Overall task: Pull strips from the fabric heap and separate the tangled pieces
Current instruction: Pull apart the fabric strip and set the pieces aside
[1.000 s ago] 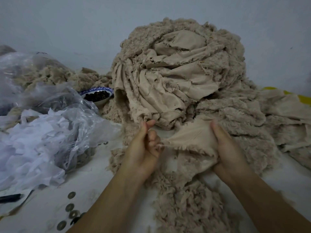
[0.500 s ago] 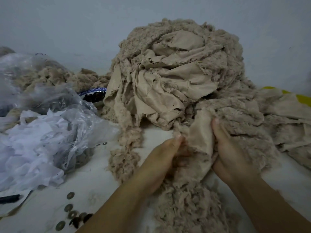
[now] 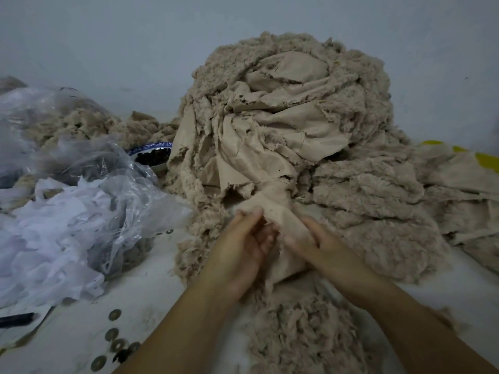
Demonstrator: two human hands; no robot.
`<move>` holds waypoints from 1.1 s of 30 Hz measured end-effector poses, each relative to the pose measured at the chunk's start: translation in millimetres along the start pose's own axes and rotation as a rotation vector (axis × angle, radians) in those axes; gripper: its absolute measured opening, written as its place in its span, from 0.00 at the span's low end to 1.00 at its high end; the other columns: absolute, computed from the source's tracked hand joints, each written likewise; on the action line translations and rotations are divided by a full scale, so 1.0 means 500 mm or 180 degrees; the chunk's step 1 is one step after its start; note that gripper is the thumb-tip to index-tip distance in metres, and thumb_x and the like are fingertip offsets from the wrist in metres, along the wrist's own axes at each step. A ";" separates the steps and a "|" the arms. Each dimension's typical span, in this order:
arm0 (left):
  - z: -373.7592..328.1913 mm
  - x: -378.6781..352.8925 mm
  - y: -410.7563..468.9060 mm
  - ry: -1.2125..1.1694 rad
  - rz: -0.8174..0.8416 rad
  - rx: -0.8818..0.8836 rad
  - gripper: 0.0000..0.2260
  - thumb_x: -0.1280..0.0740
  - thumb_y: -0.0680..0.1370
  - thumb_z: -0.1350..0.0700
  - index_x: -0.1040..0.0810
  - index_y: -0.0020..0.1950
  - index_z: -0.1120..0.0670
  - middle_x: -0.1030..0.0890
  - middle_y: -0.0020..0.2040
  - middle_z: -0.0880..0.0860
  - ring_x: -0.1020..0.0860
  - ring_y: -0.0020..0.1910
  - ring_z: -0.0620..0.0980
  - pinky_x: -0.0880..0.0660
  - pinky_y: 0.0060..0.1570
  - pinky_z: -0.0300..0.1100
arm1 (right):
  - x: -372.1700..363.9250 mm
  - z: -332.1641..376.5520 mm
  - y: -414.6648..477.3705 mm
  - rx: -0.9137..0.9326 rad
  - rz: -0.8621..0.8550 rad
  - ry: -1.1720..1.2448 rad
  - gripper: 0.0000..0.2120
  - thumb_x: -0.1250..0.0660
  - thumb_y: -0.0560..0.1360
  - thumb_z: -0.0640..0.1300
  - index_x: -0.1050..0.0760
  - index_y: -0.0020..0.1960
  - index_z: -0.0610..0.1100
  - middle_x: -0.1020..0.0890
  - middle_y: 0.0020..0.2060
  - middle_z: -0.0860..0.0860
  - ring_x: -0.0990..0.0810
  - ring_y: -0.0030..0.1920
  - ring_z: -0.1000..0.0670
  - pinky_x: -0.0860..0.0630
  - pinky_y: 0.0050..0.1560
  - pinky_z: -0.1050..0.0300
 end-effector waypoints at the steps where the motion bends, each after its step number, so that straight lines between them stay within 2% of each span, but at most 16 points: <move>1: -0.007 0.005 0.002 -0.0291 0.0005 -0.0010 0.04 0.31 0.74 0.58 0.22 0.46 0.57 0.19 0.37 0.52 0.19 0.34 0.46 0.22 0.34 0.36 | -0.004 -0.006 0.001 -0.0078 0.0029 -0.0317 0.17 0.31 0.71 0.61 0.21 0.55 0.54 0.14 0.46 0.58 0.16 0.46 0.60 0.18 0.45 0.60; 3: -0.016 0.009 0.000 -0.0736 0.0058 0.0031 0.04 0.32 0.74 0.58 0.18 0.41 0.56 0.21 0.36 0.52 0.22 0.31 0.46 0.25 0.30 0.36 | 0.010 -0.006 0.007 -0.0047 -0.0227 -0.0894 0.12 0.32 0.77 0.57 0.20 0.51 0.49 0.18 0.36 0.51 0.19 0.35 0.57 0.24 0.33 0.62; 5: -0.017 0.009 -0.003 -0.0886 0.0102 0.0077 0.05 0.32 0.74 0.58 0.18 0.39 0.56 0.24 0.36 0.51 0.27 0.27 0.44 0.31 0.26 0.35 | 0.038 0.004 0.012 0.0108 -0.0612 -0.1064 0.03 0.34 0.80 0.52 0.22 0.48 0.59 0.20 0.33 0.56 0.23 0.30 0.59 0.31 0.29 0.69; 6: -0.015 0.008 -0.004 -0.0793 0.0088 0.0075 0.06 0.33 0.74 0.57 0.18 0.39 0.56 0.24 0.35 0.51 0.28 0.26 0.44 0.32 0.25 0.34 | 0.053 0.005 0.012 0.0166 -0.0800 -0.1009 0.06 0.36 0.80 0.49 0.22 0.47 0.57 0.22 0.31 0.56 0.26 0.28 0.58 0.33 0.28 0.70; 8: -0.013 0.010 -0.005 -0.0207 -0.0020 -0.0040 0.09 0.33 0.75 0.58 0.16 0.37 0.54 0.24 0.32 0.50 0.28 0.25 0.43 0.31 0.25 0.34 | 0.083 -0.005 0.011 0.0059 -0.1158 -0.0767 0.11 0.39 0.81 0.49 0.22 0.47 0.44 0.24 0.31 0.49 0.28 0.28 0.53 0.32 0.30 0.64; 10: -0.013 0.017 -0.004 0.0907 -0.0271 -0.0289 0.13 0.34 0.80 0.58 0.15 0.37 0.51 0.21 0.33 0.51 0.24 0.29 0.44 0.25 0.32 0.37 | 0.096 -0.017 0.003 -0.0197 -0.1372 -0.0342 0.13 0.40 0.81 0.53 0.20 0.46 0.48 0.19 0.35 0.49 0.21 0.36 0.51 0.25 0.39 0.57; 12: -0.017 0.021 -0.006 0.1856 -0.0489 -0.0484 0.09 0.34 0.82 0.56 0.16 0.45 0.49 0.18 0.37 0.49 0.21 0.35 0.44 0.23 0.38 0.38 | 0.079 -0.029 0.007 -0.0317 -0.1233 0.0427 0.10 0.40 0.81 0.53 0.20 0.52 0.55 0.15 0.45 0.51 0.16 0.48 0.49 0.21 0.45 0.52; 14: -0.015 0.021 -0.007 0.2271 -0.0513 -0.0544 0.05 0.33 0.81 0.55 0.18 0.47 0.51 0.17 0.37 0.46 0.20 0.36 0.42 0.24 0.36 0.36 | 0.034 -0.022 0.011 -0.0226 -0.0738 0.0864 0.10 0.38 0.81 0.51 0.22 0.60 0.56 0.14 0.51 0.53 0.16 0.52 0.50 0.20 0.49 0.53; 17: -0.008 0.012 -0.003 0.2841 -0.0272 -0.0526 0.05 0.31 0.80 0.54 0.16 0.46 0.48 0.19 0.48 0.45 0.19 0.42 0.44 0.22 0.40 0.37 | -0.001 -0.001 0.017 0.0176 -0.0275 -0.0020 0.12 0.34 0.79 0.47 0.24 0.58 0.64 0.16 0.51 0.64 0.18 0.52 0.62 0.22 0.49 0.66; 20: -0.034 0.012 0.005 0.3563 -0.0124 -0.0801 0.10 0.36 0.82 0.57 0.16 0.53 0.47 0.23 0.55 0.42 0.24 0.49 0.32 0.29 0.47 0.24 | 0.020 -0.007 0.023 0.0119 -0.0469 -0.0328 0.13 0.36 0.80 0.43 0.25 0.49 0.62 0.17 0.45 0.69 0.19 0.46 0.67 0.21 0.49 0.66; 23: -0.114 0.061 0.003 0.4042 -0.0854 -0.1415 0.12 0.39 0.82 0.59 0.20 0.61 0.49 0.25 0.60 0.46 0.26 0.53 0.32 0.32 0.50 0.23 | 0.031 -0.001 0.020 -0.0095 -0.0339 0.0560 0.14 0.38 0.82 0.38 0.22 0.44 0.54 0.14 0.40 0.59 0.15 0.41 0.58 0.21 0.39 0.65; 26: -0.147 0.128 0.002 0.4440 -0.1560 -0.1361 0.14 0.37 0.82 0.54 0.23 0.67 0.52 0.28 0.65 0.53 0.27 0.64 0.52 0.30 0.66 0.45 | 0.129 0.044 0.020 0.0699 -0.0885 0.2384 0.16 0.40 0.79 0.35 0.17 0.40 0.45 0.16 0.37 0.46 0.16 0.39 0.48 0.19 0.39 0.59; 27: -0.146 0.145 0.006 0.4676 -0.1696 -0.1159 0.17 0.36 0.81 0.53 0.25 0.69 0.54 0.29 0.66 0.56 0.29 0.66 0.56 0.32 0.68 0.50 | 0.164 0.043 0.018 0.0893 -0.1061 0.3125 0.11 0.38 0.80 0.40 0.16 0.48 0.43 0.14 0.44 0.46 0.15 0.44 0.50 0.19 0.44 0.59; 29: -0.133 0.169 0.015 0.5215 -0.1849 -0.0733 0.20 0.35 0.81 0.50 0.27 0.71 0.55 0.28 0.67 0.59 0.30 0.66 0.60 0.33 0.66 0.51 | 0.181 0.008 0.014 0.0742 -0.1316 0.3643 0.19 0.37 0.81 0.50 0.26 0.68 0.42 0.19 0.59 0.46 0.17 0.58 0.51 0.19 0.53 0.59; 31: -0.128 0.168 0.023 0.5518 -0.1815 -0.0652 0.14 0.35 0.81 0.52 0.23 0.63 0.57 0.24 0.60 0.60 0.27 0.60 0.61 0.28 0.60 0.52 | 0.160 -0.038 0.020 0.0253 -0.1367 0.3109 0.19 0.39 0.82 0.51 0.31 0.69 0.43 0.21 0.61 0.47 0.17 0.58 0.51 0.19 0.52 0.58; 33: -0.128 0.156 0.025 0.5330 -0.1664 -0.0926 0.07 0.36 0.80 0.59 0.21 0.45 0.59 0.21 0.46 0.59 0.24 0.49 0.60 0.27 0.46 0.49 | 0.123 -0.044 0.023 0.0106 -0.1197 0.2438 0.13 0.38 0.82 0.46 0.25 0.62 0.40 0.16 0.55 0.46 0.15 0.53 0.51 0.18 0.47 0.61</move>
Point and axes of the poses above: each hand's wrist, its own y-axis towards the middle knuckle, its own x-axis out of the back of the hand, z = x × y, the point moved 8 cm from there along y, towards the middle knuckle
